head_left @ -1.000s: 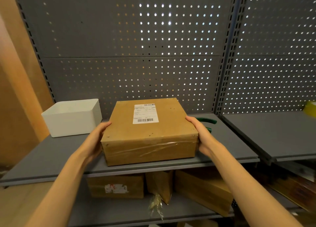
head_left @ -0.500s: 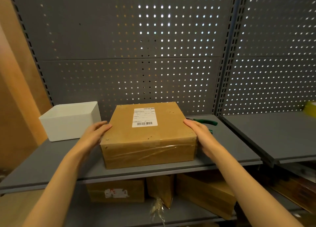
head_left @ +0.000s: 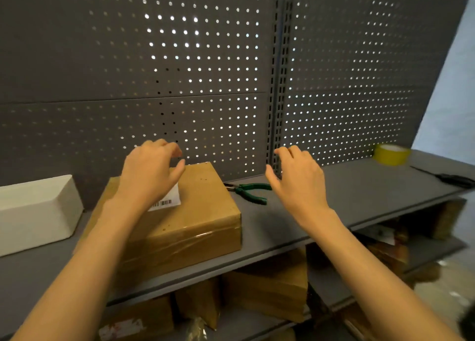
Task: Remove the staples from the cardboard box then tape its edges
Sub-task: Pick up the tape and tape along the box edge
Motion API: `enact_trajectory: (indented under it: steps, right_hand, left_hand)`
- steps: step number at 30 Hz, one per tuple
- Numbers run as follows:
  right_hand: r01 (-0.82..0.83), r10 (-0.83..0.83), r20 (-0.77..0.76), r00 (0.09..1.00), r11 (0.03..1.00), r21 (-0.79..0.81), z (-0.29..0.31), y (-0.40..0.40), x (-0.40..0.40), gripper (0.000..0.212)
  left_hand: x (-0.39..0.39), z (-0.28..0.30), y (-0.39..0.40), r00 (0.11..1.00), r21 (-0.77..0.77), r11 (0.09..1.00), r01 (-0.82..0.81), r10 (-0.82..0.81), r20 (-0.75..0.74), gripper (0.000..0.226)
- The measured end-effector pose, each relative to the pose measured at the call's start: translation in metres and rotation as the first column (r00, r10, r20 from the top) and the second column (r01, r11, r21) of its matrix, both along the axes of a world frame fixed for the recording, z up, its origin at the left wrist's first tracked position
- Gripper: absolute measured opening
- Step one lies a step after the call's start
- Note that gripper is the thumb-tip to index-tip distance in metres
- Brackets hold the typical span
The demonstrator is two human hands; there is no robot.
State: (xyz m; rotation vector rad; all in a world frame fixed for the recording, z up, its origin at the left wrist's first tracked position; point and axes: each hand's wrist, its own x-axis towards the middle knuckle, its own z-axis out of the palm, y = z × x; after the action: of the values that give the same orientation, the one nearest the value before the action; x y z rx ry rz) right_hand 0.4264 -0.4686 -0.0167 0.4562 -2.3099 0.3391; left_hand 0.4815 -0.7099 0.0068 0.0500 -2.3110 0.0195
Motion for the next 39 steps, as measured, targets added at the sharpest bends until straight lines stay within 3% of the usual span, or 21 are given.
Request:
enact_trajectory:
  steps: [7,20,39]
  right_hand:
    - [0.186,-0.185,0.049,0.981,0.983,-0.008,-0.006,0.074,-0.009,0.028]
    - [0.414,-0.417,0.051,0.908,0.909,0.056,-0.007,0.242,-0.027,0.028]
    - [0.439,-0.444,0.074,0.893,0.895,0.075,-0.009,0.484,-0.081,0.035]
  left_hand:
    - [-0.049,0.008,0.074,0.978,-0.027,0.979,0.203,-0.202,0.053,0.023]
    - [-0.117,0.012,0.250,0.902,-0.065,0.901,0.428,-0.422,0.090,0.023]
    - [-0.195,0.000,0.504,0.861,0.001,0.865,0.501,-0.499,0.097,0.023]
